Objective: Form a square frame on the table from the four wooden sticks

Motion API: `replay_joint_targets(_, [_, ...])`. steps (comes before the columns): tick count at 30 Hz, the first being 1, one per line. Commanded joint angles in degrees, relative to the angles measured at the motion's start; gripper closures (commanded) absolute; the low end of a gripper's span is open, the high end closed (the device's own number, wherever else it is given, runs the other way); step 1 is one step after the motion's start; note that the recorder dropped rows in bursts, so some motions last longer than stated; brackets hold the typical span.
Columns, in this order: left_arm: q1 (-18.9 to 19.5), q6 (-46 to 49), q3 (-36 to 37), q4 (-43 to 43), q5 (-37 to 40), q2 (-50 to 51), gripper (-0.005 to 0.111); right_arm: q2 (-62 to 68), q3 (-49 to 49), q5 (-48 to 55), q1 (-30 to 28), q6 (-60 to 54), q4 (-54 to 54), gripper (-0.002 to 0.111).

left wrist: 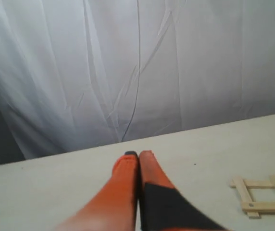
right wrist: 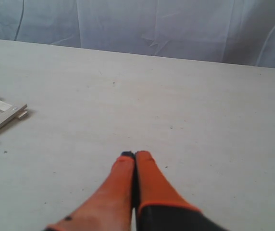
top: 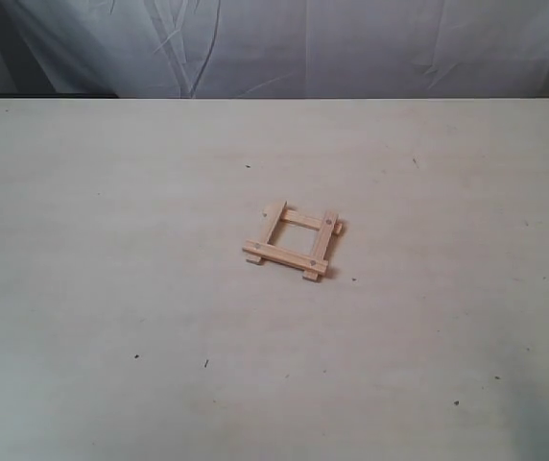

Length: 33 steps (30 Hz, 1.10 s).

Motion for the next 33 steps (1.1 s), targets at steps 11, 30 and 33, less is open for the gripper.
replay_joint_targets(11, [0.14,-0.44,8.59,0.42,1.89,-0.31,0.107,-0.41,0.06,-0.48,-0.28,0.05,0.01,0.108])
replay_joint_targets(30, [0.14,-0.44,8.59,0.56,1.76,-0.31,0.107,-0.41,0.06,-0.48,-0.28,0.05,0.01,0.108])
replay_joint_targets(33, [0.14,-0.44,8.59,0.56,1.76,-0.31,0.107,-0.41,0.06,-0.48,-0.28,0.05,0.01,0.108])
